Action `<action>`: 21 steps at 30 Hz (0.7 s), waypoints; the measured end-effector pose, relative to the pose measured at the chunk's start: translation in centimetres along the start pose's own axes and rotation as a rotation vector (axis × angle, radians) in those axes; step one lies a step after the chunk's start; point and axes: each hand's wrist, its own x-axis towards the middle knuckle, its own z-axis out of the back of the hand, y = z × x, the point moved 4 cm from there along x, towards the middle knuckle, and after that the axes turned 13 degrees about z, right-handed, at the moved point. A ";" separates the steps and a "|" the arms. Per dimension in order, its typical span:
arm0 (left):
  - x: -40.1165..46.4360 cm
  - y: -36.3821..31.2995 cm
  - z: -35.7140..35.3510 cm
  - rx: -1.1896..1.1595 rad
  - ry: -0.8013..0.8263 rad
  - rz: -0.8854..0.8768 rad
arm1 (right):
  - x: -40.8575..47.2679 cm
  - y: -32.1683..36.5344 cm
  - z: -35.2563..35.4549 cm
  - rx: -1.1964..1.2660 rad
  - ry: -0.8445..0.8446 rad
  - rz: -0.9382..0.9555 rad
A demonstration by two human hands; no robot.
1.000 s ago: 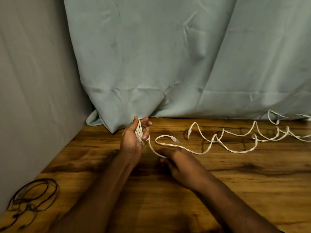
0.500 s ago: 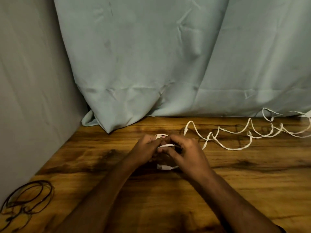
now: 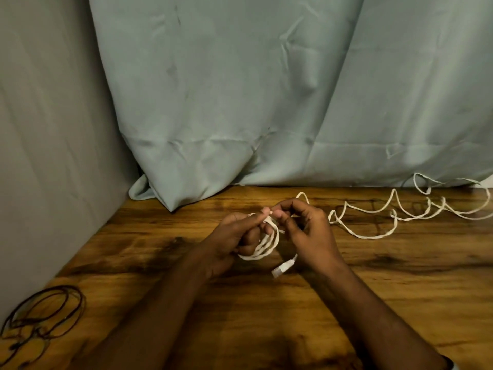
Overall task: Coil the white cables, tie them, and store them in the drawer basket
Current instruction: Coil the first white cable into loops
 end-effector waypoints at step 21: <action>1.7 0.8 1.9 -0.422 -0.023 0.090 | -1.8 0.2 -2.6 0.226 0.072 -0.303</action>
